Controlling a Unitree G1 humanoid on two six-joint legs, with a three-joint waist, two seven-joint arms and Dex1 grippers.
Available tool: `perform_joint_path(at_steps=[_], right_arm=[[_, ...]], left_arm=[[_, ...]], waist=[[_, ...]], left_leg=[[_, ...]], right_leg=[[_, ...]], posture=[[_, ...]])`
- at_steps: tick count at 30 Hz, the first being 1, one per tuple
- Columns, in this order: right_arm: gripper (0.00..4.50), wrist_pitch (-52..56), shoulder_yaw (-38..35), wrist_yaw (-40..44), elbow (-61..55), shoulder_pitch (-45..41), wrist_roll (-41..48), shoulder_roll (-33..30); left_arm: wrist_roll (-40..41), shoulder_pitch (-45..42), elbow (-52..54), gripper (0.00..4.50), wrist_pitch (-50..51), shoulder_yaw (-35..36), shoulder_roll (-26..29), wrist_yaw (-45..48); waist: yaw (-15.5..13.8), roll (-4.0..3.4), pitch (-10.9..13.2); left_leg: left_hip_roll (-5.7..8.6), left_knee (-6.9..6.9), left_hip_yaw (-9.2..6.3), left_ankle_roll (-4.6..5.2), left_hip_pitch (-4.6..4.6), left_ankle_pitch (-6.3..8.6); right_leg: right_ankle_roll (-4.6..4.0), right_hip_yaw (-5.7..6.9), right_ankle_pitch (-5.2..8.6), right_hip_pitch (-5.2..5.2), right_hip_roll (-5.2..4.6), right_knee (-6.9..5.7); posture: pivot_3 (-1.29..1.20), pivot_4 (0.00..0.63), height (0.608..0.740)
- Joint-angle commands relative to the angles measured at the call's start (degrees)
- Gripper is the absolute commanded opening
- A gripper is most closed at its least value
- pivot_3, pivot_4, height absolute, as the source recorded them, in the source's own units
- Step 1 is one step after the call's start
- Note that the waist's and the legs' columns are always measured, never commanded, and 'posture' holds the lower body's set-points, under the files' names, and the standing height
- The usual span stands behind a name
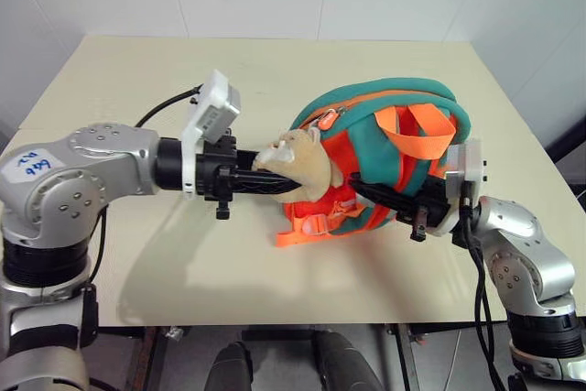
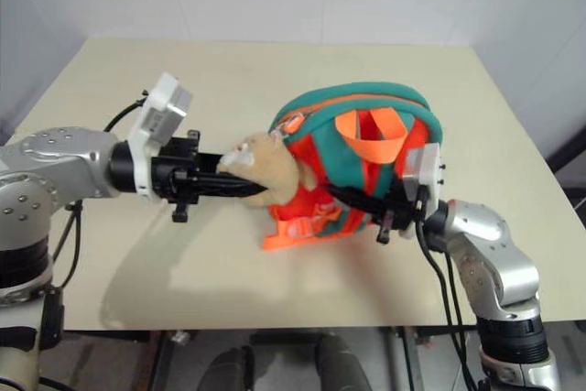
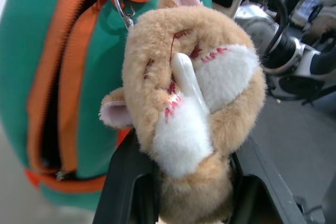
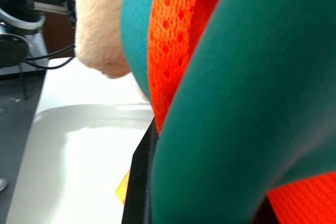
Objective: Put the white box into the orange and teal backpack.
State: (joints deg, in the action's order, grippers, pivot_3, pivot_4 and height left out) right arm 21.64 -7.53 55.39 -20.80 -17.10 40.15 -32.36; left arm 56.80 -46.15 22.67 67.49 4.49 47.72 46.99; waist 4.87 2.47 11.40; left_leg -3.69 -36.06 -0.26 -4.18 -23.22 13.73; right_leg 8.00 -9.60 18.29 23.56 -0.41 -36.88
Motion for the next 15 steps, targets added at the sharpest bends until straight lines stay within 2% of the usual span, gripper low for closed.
perform_joint_path(at_steps=[1, 6, 15], right_arm=[[0.00, -0.2, -2.9, -2.2, -3.5, 0.6, 2.2, 0.0], [0.00, 0.4, -3.3, -3.9, -4.6, 2.0, 3.4, 0.0], [0.00, 1.6, -2.6, -4.6, -6.1, 4.4, 5.6, -0.5]], left_arm=[[-1.9, -1.0, -2.3, 0.90, -2.9, 1.6, 3.4, 3.4], [-7.8, -3.2, -9.0, 0.87, -8.3, -1.1, 6.6, 8.5], [-16.5, -4.3, -20.0, 0.85, -15.6, -6.1, 7.8, 17.2]], waist=[[0.0, 0.00, 0.0], [-0.1, -0.01, 0.0], [-0.1, -0.01, 0.0]], left_leg=[[0.00, 0.00, 0.00, 0.00, 0.00, 0.00], [0.00, 0.00, 0.02, 0.00, 0.00, 0.00], [-0.01, 0.11, 0.04, 0.00, -0.02, 0.01]], right_leg=[[-0.01, 0.00, 0.01, 0.00, 0.00, -0.01], [-0.06, 0.01, 0.03, 0.02, -0.01, 0.00], [-0.15, 0.02, 0.12, 0.09, 0.01, -0.02]], posture=[[0.00, 0.150, 0.740], [0.00, 0.150, 0.740], [0.00, 0.150, 0.740]])
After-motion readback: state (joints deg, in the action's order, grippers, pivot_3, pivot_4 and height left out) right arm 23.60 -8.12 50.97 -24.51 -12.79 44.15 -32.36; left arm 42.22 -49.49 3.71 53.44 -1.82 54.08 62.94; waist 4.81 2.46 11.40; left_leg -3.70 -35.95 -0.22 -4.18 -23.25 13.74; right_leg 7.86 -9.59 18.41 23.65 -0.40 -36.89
